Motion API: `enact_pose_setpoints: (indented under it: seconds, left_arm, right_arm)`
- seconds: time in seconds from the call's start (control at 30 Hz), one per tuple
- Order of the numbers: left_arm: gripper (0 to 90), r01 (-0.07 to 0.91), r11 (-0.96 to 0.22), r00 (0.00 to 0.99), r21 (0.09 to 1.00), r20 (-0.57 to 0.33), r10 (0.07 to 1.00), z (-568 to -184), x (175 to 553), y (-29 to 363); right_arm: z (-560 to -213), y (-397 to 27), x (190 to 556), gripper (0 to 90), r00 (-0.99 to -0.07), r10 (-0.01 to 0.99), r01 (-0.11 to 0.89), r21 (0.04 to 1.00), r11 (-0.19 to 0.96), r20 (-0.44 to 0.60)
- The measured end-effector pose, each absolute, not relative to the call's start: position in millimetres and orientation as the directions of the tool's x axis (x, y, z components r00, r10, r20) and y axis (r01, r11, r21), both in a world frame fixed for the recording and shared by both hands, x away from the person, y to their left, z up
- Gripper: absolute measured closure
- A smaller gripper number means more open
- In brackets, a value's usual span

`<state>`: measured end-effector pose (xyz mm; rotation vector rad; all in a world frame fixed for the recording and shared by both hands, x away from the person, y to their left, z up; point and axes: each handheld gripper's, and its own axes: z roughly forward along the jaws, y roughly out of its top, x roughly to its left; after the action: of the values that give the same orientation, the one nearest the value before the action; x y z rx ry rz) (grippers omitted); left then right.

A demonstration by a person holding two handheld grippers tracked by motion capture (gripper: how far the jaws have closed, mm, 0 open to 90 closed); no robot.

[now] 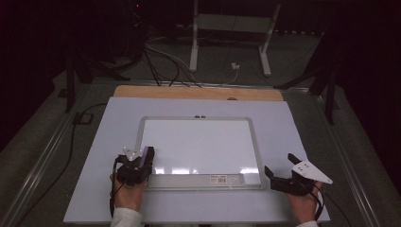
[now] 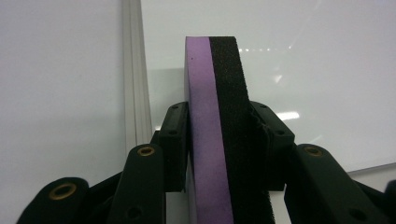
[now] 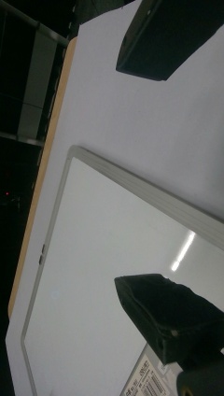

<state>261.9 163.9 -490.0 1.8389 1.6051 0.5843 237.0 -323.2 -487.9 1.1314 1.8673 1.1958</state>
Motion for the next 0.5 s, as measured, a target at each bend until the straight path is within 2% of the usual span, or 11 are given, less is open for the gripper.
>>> enact_pose_setpoints:
  seconds: [0.5]
  left_arm:
    - [63.0,0.706,-0.029,0.112,0.708,-0.071,0.991,-490,255,176]
  right_arm:
    - [-488,-323,237,1.0,-0.426,0.903,0.319,0.923,0.217,-0.065]
